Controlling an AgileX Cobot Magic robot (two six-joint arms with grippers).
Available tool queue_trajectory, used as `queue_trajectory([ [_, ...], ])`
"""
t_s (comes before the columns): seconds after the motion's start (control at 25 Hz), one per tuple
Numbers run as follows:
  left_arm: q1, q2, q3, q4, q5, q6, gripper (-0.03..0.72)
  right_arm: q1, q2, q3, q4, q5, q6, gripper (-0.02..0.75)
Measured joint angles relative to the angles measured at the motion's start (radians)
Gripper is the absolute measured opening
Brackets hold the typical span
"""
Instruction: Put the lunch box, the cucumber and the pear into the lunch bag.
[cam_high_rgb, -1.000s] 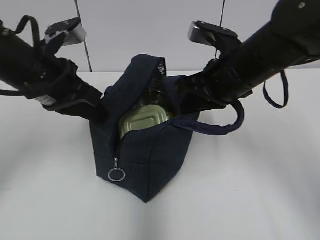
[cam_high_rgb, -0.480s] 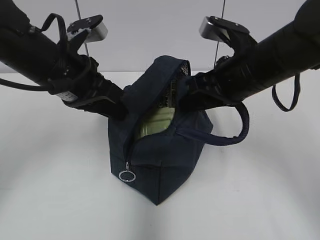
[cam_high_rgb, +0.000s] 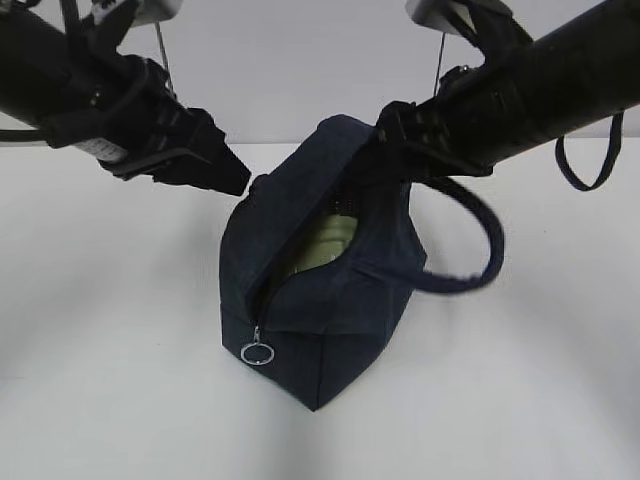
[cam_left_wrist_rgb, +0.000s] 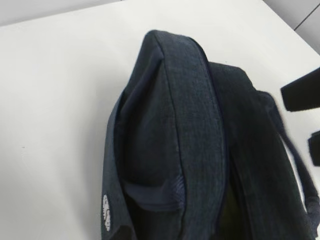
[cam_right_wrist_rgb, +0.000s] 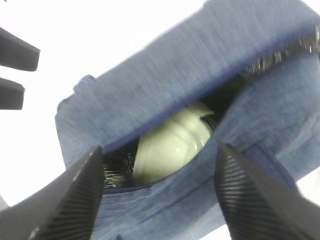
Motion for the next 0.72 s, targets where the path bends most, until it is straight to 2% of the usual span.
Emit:
queue_trajectory([
  [0.24, 0.0, -0.151, 0.136, 0.019, -0.146, 0.0, 0.298, 0.0, -0.123, 0.01, -0.002, -0.01, -0.046, 0.536],
  [0.4, 0.0, -0.248, 0.256, 0.018, -0.276, 0.0, 0.295, 0.018, -0.231, 0.117, 0.068, -0.101, -0.144, 0.515],
  [0.52, 0.0, -0.31, 0.347, 0.013, -0.357, 0.0, 0.283, 0.103, -0.297, 0.256, 0.167, -0.252, -0.279, 0.501],
  [0.72, 0.0, -0.407, 0.469, 0.002, -0.48, 0.0, 0.28, 0.354, -0.348, 0.454, 0.316, -0.536, -0.455, 0.498],
])
